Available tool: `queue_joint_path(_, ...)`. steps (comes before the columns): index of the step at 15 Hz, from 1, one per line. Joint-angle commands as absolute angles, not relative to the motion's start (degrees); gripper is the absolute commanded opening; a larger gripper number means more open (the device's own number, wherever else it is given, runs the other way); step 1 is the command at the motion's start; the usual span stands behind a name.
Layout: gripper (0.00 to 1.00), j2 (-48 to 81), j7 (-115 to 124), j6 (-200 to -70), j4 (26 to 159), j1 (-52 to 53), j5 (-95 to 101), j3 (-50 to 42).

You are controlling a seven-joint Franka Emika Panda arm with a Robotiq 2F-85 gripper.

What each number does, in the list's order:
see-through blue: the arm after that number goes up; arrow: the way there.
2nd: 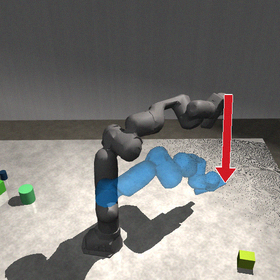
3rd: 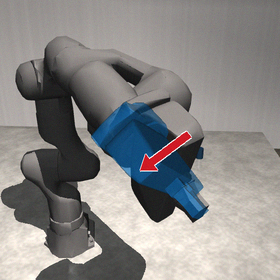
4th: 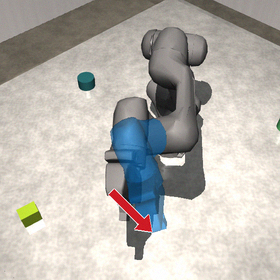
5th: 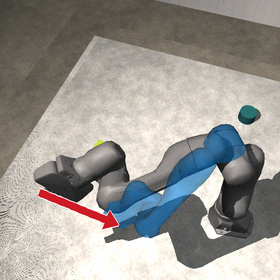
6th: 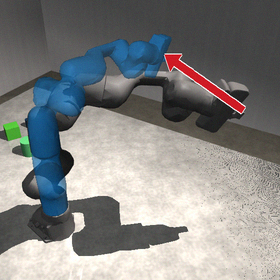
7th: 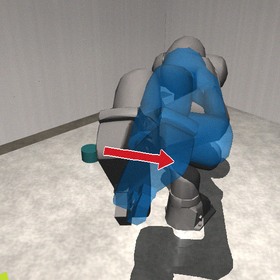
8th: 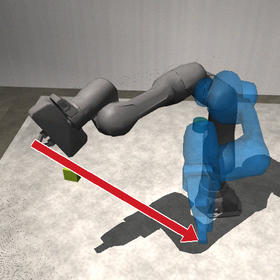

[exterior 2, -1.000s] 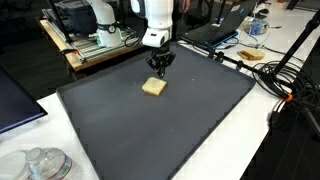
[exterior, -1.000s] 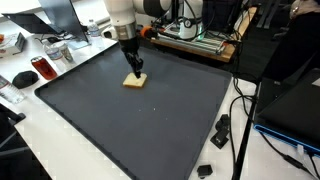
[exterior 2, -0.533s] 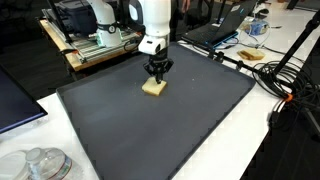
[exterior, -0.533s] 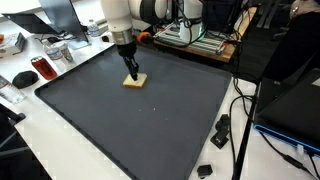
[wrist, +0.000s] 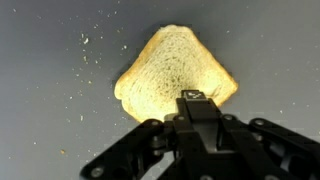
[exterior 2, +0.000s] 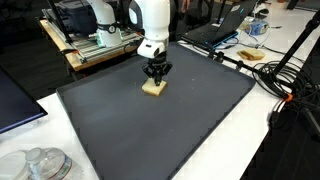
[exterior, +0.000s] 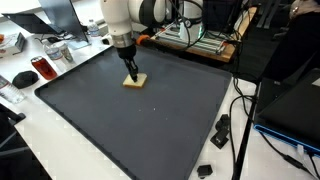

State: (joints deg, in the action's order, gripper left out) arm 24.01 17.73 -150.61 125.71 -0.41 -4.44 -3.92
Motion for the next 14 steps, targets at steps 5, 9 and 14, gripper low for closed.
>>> queue_joint_path(5,0.05,30.3,21.3,-151.1,122.0,2.6,-3.9,-5.1)
queue_joint_path(9,0.05,32.4,22.5,-150.0,120.7,3.4,-3.9,-5.6)
queue_joint_path(14,0.05,33.1,22.7,-149.6,120.4,3.1,-4.4,-5.6)
